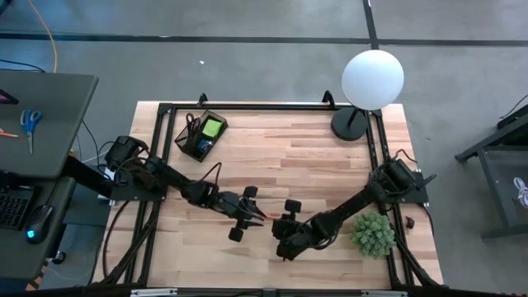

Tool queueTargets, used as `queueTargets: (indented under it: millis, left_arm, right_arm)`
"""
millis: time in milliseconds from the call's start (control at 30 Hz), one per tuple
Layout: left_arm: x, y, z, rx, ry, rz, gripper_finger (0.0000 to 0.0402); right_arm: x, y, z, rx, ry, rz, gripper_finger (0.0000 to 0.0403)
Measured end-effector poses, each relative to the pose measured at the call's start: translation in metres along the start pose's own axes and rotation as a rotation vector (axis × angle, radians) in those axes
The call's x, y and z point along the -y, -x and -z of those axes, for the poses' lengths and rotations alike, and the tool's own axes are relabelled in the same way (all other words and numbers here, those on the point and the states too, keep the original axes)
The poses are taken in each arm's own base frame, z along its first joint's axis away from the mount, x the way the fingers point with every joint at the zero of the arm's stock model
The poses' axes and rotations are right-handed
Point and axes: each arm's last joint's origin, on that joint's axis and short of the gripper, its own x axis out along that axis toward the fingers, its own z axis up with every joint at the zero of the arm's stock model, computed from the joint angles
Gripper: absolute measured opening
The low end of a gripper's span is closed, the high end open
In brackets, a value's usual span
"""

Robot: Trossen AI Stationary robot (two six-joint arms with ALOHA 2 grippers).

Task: Pick and place office supplies into organizer
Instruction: Put the orange pencil into the top left section of the desk organizer

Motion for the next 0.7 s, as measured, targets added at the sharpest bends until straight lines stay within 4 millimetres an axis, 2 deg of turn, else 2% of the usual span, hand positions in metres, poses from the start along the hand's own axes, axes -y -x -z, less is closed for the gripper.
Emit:
queueTargets:
  millis: [133,367,533,700]
  left_arm:
    - [-0.001,0.000,0.000,-0.001,0.006,-0.028,0.0139]
    - [-0.003,0.001,0.004,-0.014,0.048,-0.106,0.0123]
    - [-0.003,0.010,0.024,0.035,0.036,-0.104,0.0123]
    - [-0.002,0.020,0.038,0.111,0.035,-0.056,0.0137]
  right_arm:
    - [0.003,0.003,0.002,-0.028,0.009,0.010,0.0074]
    - [0.009,0.031,-0.009,0.002,0.007,0.001,0.0074]
    - [0.006,0.050,-0.008,0.026,0.016,0.028,0.0074]
    - [0.004,0.055,-0.004,0.049,0.042,0.076,0.0074]
